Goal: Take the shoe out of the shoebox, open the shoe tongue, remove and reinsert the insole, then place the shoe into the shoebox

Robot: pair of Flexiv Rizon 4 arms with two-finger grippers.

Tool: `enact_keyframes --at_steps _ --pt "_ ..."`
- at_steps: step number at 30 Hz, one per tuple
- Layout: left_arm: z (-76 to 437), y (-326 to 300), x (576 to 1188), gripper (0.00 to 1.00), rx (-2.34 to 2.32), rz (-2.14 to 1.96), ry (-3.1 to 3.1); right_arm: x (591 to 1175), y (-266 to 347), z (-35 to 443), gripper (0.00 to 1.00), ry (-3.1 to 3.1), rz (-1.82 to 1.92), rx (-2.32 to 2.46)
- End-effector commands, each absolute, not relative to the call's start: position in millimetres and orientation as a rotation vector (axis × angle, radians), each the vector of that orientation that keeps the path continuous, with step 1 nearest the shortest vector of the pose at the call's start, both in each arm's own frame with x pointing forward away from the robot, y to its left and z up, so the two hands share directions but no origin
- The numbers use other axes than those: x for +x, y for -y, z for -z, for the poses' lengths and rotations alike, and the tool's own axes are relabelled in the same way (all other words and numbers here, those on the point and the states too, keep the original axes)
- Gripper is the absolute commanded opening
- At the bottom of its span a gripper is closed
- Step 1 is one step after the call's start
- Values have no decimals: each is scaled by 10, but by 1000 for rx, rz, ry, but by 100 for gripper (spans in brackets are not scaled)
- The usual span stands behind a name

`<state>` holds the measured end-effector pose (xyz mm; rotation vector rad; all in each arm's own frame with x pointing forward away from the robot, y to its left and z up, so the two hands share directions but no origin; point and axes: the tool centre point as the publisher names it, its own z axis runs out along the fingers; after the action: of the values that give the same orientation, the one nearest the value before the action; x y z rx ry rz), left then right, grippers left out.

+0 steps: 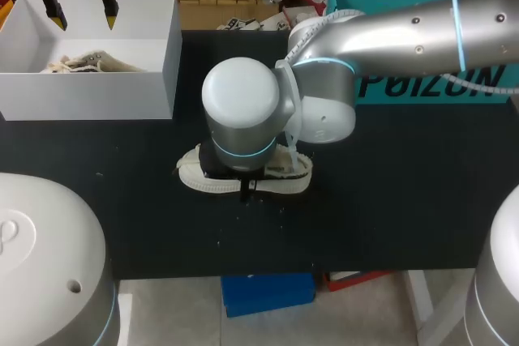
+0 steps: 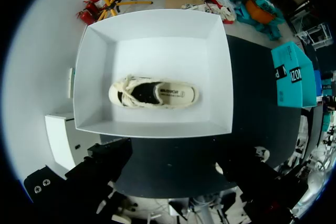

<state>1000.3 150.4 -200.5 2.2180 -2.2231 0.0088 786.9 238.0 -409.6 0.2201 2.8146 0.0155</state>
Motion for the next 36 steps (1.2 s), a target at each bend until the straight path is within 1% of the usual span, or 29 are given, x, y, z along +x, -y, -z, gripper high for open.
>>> enact_keyframes --at_steps 1,12,18,27,36 --pt "2001 -1503 10001 100 2219 -4 2222 7878 -2378 4051 100 -2826 -21 219" --pt "2001 -1503 10001 100 2219 -4 2222 7900 -2348 3344 100 -2807 -51 94" --pt "2001 -1503 10001 100 2219 -4 2222 7917 -2330 3064 100 -2802 -135 -7" --pt "2001 -1503 10001 100 2219 -4 2222 7927 -2252 2911 100 -2789 -610 -53" --pt "2001 -1503 10001 100 2219 -4 2222 7934 -2220 2907 100 -2837 -589 -66"
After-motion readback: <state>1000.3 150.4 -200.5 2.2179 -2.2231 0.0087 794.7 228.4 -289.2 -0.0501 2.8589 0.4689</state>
